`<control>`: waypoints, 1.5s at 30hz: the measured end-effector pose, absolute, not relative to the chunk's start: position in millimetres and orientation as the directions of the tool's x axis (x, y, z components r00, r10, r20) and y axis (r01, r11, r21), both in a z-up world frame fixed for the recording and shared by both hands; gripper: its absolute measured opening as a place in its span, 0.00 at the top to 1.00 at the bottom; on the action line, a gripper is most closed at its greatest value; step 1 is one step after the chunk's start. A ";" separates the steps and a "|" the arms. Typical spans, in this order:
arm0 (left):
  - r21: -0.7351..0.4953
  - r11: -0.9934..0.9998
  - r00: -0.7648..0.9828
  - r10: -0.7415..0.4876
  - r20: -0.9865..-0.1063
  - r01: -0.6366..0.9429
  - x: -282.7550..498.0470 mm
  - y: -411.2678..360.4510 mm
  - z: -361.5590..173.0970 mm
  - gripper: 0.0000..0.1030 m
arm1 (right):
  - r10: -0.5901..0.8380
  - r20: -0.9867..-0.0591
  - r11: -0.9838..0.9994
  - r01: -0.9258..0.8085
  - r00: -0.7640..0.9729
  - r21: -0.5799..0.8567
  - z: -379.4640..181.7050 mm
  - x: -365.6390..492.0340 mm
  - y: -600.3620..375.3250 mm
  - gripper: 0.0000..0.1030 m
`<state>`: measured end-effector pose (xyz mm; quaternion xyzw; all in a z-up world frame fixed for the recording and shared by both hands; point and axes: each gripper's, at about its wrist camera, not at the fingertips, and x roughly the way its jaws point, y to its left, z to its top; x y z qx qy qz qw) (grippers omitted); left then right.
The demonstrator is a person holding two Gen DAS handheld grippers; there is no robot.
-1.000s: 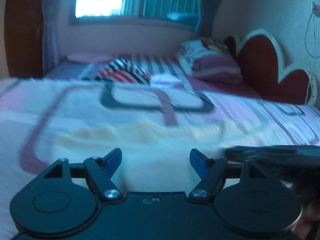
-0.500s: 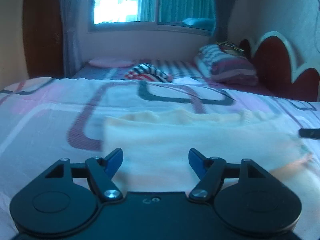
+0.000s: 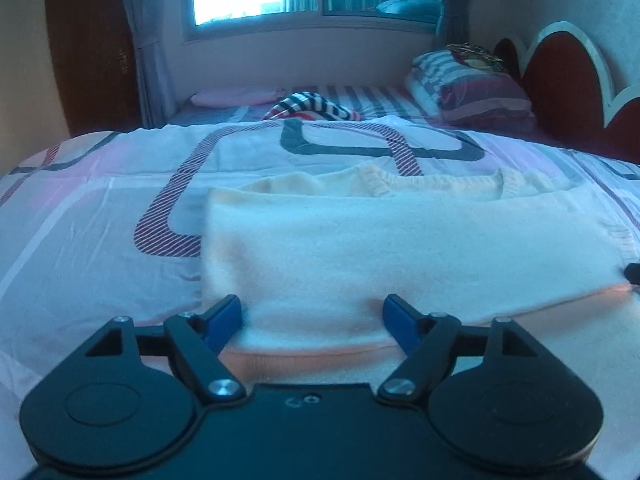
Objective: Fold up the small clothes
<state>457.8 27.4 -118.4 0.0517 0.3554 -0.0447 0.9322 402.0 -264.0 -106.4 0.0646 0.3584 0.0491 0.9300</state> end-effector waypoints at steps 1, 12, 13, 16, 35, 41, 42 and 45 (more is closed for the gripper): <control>0.077 0.990 0.741 -0.034 -0.671 0.116 458.7 25.3 -117.9 0.22 | 0.139 -0.664 0.987 -0.051 0.735 0.150 -106.4 401.1 -264.4 0.65; 0.140 0.987 0.729 0.037 -0.683 0.082 459.0 15.9 -117.1 0.17 | 0.174 -0.651 0.983 -0.088 0.739 0.163 -112.1 400.0 -271.1 0.65; 0.149 0.985 0.727 0.043 -0.685 0.082 458.9 14.6 -116.7 0.17 | 0.174 -0.651 0.983 -0.088 0.739 0.162 -111.7 400.1 -271.4 0.65; 0.167 0.982 0.721 0.053 -0.690 0.088 460.4 12.5 -115.2 0.17 | 0.173 -0.658 0.983 -0.089 0.733 0.160 -110.2 401.4 -271.7 0.65; 0.152 0.983 0.807 0.007 -0.591 0.103 443.6 23.9 -103.4 0.25 | 0.190 -0.594 0.972 -0.066 0.782 0.224 -93.1 421.8 -283.1 0.65; 0.130 0.984 0.776 -0.014 -0.631 0.123 458.8 22.9 -117.0 0.25 | 0.197 -0.642 0.979 -0.110 0.741 0.174 -108.0 443.3 -278.4 0.90; 0.118 0.986 0.775 -0.019 -0.632 0.120 458.9 24.2 -116.1 0.28 | 0.192 -0.637 0.980 -0.118 0.746 0.158 -107.5 441.3 -277.3 0.95; 0.108 0.984 0.796 -0.046 -0.604 0.139 455.1 21.8 -108.5 0.33 | 0.181 -0.614 0.982 -0.106 0.769 0.156 -100.2 434.2 -282.1 0.97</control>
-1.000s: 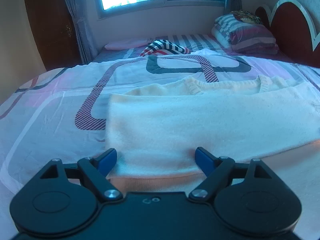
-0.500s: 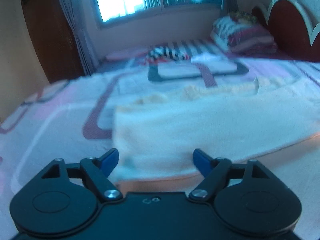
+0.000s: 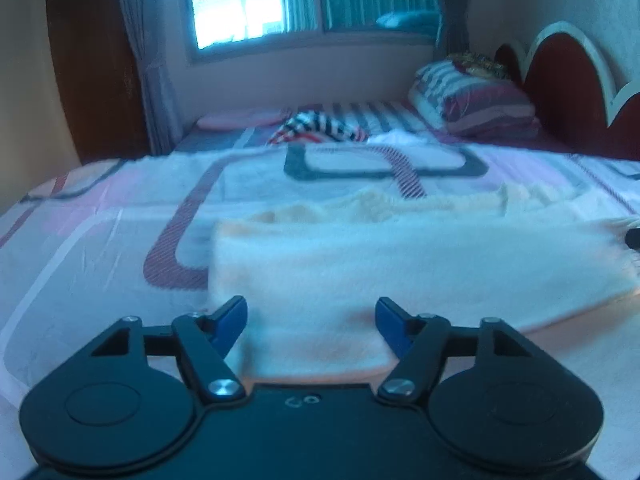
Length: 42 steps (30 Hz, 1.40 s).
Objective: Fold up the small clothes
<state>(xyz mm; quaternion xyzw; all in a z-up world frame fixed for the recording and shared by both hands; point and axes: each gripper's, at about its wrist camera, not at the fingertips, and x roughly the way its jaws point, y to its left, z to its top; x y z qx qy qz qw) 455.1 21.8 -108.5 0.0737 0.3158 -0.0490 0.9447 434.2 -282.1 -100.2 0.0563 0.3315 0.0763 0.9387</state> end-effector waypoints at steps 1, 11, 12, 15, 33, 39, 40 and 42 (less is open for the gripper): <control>0.112 0.981 0.790 -0.059 -0.611 0.160 456.0 19.2 -109.6 0.32 | 0.168 -0.621 0.984 -0.097 0.765 0.147 -100.0 433.2 -282.7 0.97; 0.071 0.989 0.726 -0.048 -0.686 0.133 480.4 22.7 -119.6 0.22 | 0.124 -0.613 0.992 -0.109 0.780 0.062 -97.4 436.9 -271.8 0.93; 0.034 0.993 0.728 -0.058 -0.683 0.111 481.2 26.7 -121.5 0.20 | 0.115 -0.672 0.993 -0.113 0.732 0.047 -110.4 446.3 -268.9 0.93; 0.024 0.995 0.725 -0.052 -0.687 0.094 480.2 28.3 -120.9 0.20 | 0.105 -0.657 0.993 -0.113 0.747 0.030 -114.7 446.7 -266.7 0.93; 0.085 0.990 0.725 -0.022 -0.688 0.111 333.5 62.7 -86.4 0.26 | 0.183 -0.615 0.978 -0.081 0.767 0.190 -53.0 305.9 -287.8 0.43; 0.020 0.999 0.665 -0.004 -0.747 0.029 240.9 117.6 -96.3 0.32 | 0.216 -0.691 0.970 -0.071 0.690 0.233 -66.9 201.6 -300.8 0.43; -0.016 1.000 0.656 -0.019 -0.754 0.011 225.8 126.6 -96.8 0.32 | 0.218 -0.702 0.969 -0.067 0.678 0.236 -70.3 185.6 -301.6 0.43; -0.115 0.993 0.638 -0.090 -0.765 0.002 198.8 142.1 -97.6 0.33 | 0.222 -0.721 0.966 -0.045 0.656 0.256 -75.7 155.6 -303.6 0.43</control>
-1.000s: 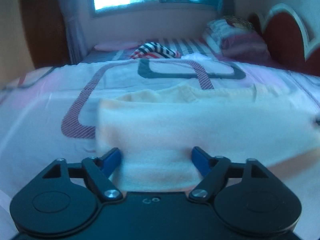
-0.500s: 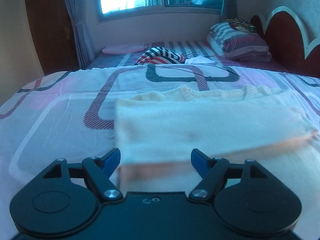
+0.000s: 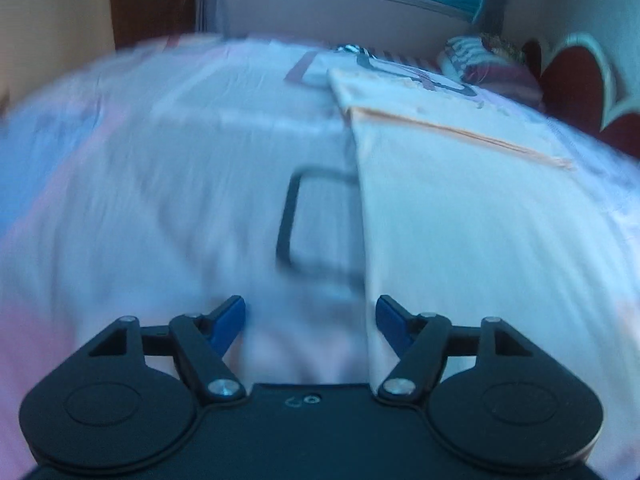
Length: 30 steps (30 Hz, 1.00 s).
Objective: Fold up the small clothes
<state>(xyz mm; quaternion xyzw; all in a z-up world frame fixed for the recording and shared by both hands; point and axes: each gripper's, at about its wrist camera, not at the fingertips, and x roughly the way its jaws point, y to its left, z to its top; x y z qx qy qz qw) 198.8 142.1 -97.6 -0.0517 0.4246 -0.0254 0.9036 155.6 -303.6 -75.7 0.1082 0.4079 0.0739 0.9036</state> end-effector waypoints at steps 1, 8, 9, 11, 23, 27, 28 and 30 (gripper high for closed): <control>-0.153 0.988 0.634 -0.126 -0.763 0.012 186.6 146.2 -96.8 0.33 | 0.234 -0.727 0.959 -0.032 0.646 0.281 -78.2 143.0 -305.4 0.43; -0.507 0.861 0.567 -0.434 -0.700 0.034 155.5 175.7 -104.4 0.44 | 0.353 -0.712 0.858 0.092 0.607 0.505 -84.9 92.1 -324.8 0.47; -0.546 0.837 0.554 -0.470 -0.687 0.034 154.7 176.1 -107.6 0.45 | 0.365 -0.709 0.849 0.097 0.603 0.520 -85.1 87.1 -323.1 0.47; -0.579 0.814 0.542 -0.504 -0.673 0.038 151.7 173.1 -112.4 0.47 | 0.383 -0.702 0.837 0.096 0.601 0.539 -84.3 77.7 -318.4 0.47; -0.666 0.745 0.506 -0.584 -0.635 0.025 147.9 166.7 -132.8 0.68 | 0.507 -0.600 0.653 0.179 0.618 0.736 -100.1 59.7 -329.8 0.83; -0.637 0.770 0.536 -0.551 -0.640 0.030 143.4 168.1 -128.0 0.97 | 0.502 -0.623 0.693 0.152 0.601 0.705 -94.9 63.4 -326.4 0.97; -0.665 0.746 0.562 -0.568 -0.601 0.043 140.5 171.8 -123.1 0.97 | 0.507 -0.595 0.679 0.136 0.624 0.721 -89.4 60.1 -329.1 0.97; -0.657 0.748 0.599 -0.570 -0.563 0.094 134.6 173.8 -111.6 0.97 | 0.519 -0.522 0.646 0.089 0.677 0.758 -76.3 51.4 -337.5 0.98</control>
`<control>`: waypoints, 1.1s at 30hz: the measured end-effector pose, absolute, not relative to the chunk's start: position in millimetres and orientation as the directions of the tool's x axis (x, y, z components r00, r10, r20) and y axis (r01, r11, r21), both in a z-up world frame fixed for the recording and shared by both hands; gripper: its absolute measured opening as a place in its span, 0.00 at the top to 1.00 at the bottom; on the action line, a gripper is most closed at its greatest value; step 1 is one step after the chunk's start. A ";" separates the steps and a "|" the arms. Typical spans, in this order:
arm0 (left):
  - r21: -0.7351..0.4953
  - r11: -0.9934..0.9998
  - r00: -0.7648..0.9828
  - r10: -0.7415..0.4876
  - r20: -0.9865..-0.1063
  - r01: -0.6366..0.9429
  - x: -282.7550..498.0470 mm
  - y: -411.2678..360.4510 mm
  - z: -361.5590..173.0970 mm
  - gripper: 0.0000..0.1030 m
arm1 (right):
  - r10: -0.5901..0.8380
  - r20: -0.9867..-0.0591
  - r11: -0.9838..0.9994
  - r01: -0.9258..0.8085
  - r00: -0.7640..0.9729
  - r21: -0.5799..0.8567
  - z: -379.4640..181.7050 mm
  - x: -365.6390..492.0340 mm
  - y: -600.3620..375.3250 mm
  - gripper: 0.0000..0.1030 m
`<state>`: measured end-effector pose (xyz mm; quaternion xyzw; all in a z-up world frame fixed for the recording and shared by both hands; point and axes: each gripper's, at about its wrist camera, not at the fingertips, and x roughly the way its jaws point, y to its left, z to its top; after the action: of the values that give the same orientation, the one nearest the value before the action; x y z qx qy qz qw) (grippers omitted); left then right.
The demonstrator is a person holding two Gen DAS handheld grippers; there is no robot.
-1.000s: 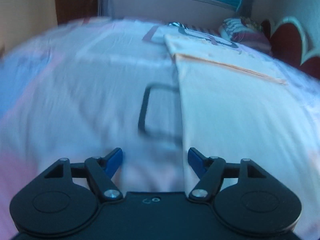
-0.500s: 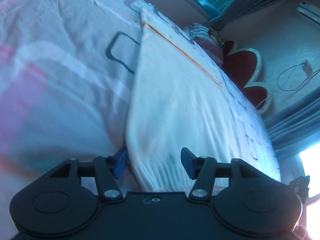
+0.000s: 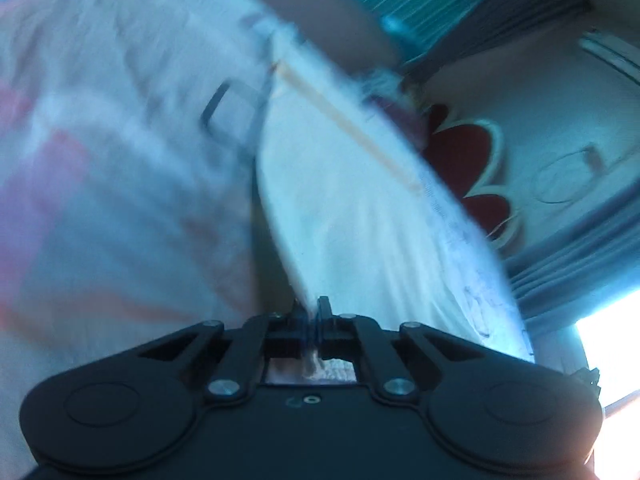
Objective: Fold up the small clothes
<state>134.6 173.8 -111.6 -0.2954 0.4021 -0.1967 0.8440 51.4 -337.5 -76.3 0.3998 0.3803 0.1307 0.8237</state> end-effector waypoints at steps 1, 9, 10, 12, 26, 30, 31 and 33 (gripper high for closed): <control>-0.632 0.768 0.607 -0.553 -0.571 0.104 133.4 172.6 -110.4 0.97 | 0.517 -0.505 0.651 0.066 0.691 0.756 -71.9 47.6 -340.5 0.98; -0.641 0.767 0.612 -0.522 -0.594 0.031 128.8 177.9 -134.1 0.97 | 0.486 -0.582 0.678 0.139 0.652 0.722 -95.1 52.5 -341.5 0.98; -0.651 0.758 0.622 -0.525 -0.581 0.033 128.5 178.7 -131.0 0.97 | 0.488 -0.564 0.670 0.128 0.666 0.731 -89.4 52.2 -342.9 0.98; -0.661 0.749 0.651 -0.523 -0.550 0.044 130.6 179.8 -120.2 0.97 | 0.485 -0.540 0.679 0.093 0.688 0.728 -74.7 55.0 -343.0 0.98; -0.658 0.735 0.805 -0.487 -0.340 0.166 270.9 160.7 -13.3 0.98 | 0.461 -0.403 0.741 -0.094 0.790 0.665 48.4 200.5 -338.2 0.98; -0.644 0.752 0.802 -0.467 -0.373 0.138 340.6 153.2 -11.6 0.98 | 0.464 -0.410 0.741 -0.091 0.785 0.665 47.7 282.0 -343.8 0.98; -0.641 0.756 0.796 -0.466 -0.386 0.132 358.1 151.6 -13.8 0.98 | 0.466 -0.414 0.737 -0.084 0.782 0.671 44.0 301.6 -344.5 0.98; -0.622 0.773 0.784 -0.460 -0.416 0.124 391.9 145.8 -20.3 0.98 | 0.471 -0.430 0.722 -0.057 0.770 0.689 30.9 340.9 -346.4 0.98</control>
<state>391.9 145.8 -20.3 -0.2946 0.2853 -0.1629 0.8974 340.9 -346.4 30.9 0.3407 0.3038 0.1507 0.8769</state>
